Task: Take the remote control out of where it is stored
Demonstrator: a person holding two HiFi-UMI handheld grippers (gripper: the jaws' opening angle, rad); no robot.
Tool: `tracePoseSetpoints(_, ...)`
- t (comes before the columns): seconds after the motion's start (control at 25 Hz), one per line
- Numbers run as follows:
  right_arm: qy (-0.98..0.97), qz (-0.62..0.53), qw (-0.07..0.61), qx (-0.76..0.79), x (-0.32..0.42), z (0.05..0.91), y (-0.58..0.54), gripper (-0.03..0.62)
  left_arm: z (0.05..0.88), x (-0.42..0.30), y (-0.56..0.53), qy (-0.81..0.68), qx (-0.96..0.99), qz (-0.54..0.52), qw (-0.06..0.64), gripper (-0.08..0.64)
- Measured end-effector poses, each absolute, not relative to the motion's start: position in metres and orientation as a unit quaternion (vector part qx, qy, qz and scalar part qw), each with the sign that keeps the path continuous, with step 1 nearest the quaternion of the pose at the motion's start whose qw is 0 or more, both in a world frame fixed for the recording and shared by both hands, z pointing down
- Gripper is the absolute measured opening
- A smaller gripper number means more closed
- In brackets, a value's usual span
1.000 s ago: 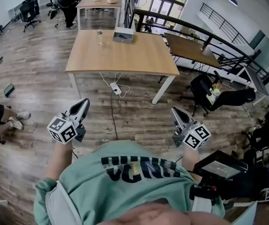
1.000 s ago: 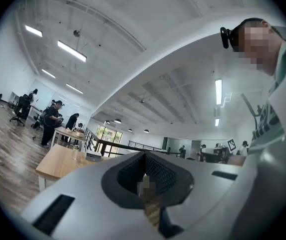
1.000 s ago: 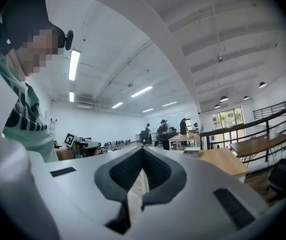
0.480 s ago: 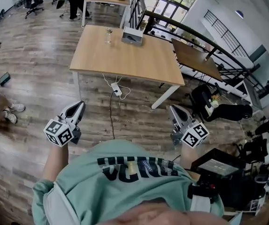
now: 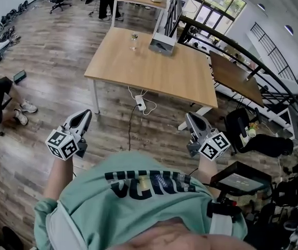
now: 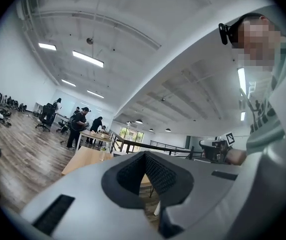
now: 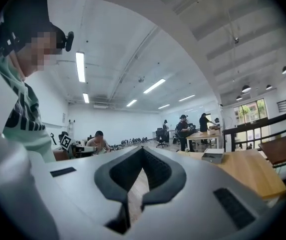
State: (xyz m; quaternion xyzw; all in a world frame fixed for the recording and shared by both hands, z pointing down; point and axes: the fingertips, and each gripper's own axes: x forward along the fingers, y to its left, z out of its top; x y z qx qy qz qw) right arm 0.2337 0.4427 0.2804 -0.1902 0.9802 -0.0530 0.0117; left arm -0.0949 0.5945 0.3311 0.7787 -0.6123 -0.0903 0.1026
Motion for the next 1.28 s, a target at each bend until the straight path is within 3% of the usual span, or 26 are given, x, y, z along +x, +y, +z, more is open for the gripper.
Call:
tracePoseSetpoints(0.4, 0.989, -0.036, 0.016, -0.141, 0.325, 0.284, 0.322, -0.005, 0.305, 0.020, 0.474, -0.625, 0.763, -0.134, 0.095, -0.015)
tracePoseSetpoints(0.68, 0.982, -0.069, 0.026, -0.175, 0.389, 0.308, 0.257, -0.005, 0.312, 0.084, 0.395, -0.596, 0.790, -0.096, 0.109, -0.015)
tracePoseSetpoints(1.04, 0.968, -0.094, 0.014, -0.231, 0.390, 0.333, 0.203, -0.005, 0.334, 0.081, 0.302, -0.541, 0.823, -0.092, 0.143, -0.015)
tracePoseSetpoints(1.28, 0.953, -0.083, -0.004, -0.292, 0.330, 0.326, 0.158, -0.005, 0.347, 0.009, 0.227, -0.501, 0.849, -0.098, 0.134, -0.015)
